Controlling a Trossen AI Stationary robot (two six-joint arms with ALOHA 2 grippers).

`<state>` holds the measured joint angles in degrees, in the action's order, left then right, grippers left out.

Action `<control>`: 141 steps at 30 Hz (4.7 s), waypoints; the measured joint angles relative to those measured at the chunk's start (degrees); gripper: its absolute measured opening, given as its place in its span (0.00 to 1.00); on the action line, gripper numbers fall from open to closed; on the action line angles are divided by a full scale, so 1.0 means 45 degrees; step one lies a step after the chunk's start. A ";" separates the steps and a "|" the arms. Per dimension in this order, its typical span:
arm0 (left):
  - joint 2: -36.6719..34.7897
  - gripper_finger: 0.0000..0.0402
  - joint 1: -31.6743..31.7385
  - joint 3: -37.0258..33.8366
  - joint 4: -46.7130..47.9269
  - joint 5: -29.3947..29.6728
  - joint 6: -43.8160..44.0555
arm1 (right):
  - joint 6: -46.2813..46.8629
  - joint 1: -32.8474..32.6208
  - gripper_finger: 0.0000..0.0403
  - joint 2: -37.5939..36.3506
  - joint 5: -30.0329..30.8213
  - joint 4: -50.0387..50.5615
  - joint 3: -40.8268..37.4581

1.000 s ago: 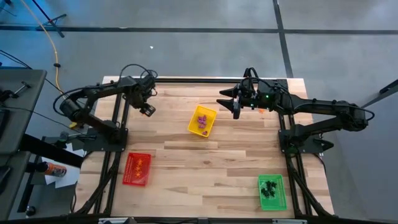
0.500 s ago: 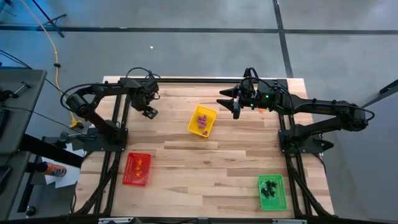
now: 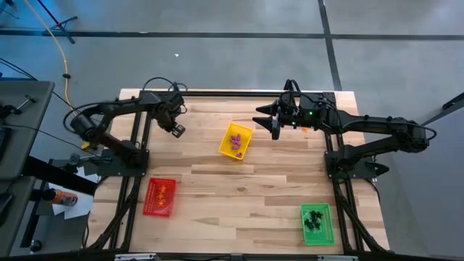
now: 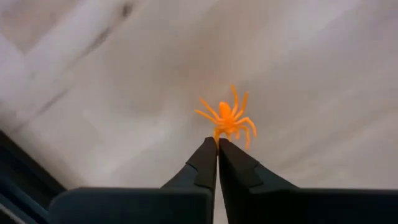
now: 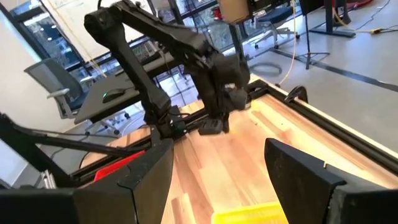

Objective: Sort Halloween decoration
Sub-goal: Put the left orange spider toy into the red bin, then put the orange spider toy into the red bin

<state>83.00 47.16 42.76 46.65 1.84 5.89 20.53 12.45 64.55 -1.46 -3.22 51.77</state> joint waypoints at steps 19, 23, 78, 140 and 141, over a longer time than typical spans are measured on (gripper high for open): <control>-0.6657 0.00 -0.3769 0.0007 -0.8171 -0.3522 0.2317 | -0.0416 -0.0097 0.62 0.0000 -0.0031 -0.1376 -0.0010; -0.6493 0.00 -0.5364 0.0010 -1.1100 -0.3532 0.2183 | -0.1018 -0.0107 0.62 0.0000 -0.0441 -0.2642 -0.0010; -0.4856 0.00 -2.0216 0.0883 0.1289 0.0125 0.9237 | -0.3575 -0.0850 0.62 0.0605 -0.1074 -0.0460 -0.0010; -0.4360 0.53 -1.7302 0.2604 0.0239 0.5344 0.3757 | -0.3337 -0.0825 0.62 0.1928 -0.0344 -0.1065 -0.0010; -0.4508 0.53 -1.6610 0.2789 -0.0003 0.5637 0.3237 | -0.3337 -0.0825 0.62 0.1926 -0.0348 -0.1201 -0.0012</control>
<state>62.71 -27.58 55.31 46.64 27.20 20.46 5.52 8.73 73.22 -3.02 -8.62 51.71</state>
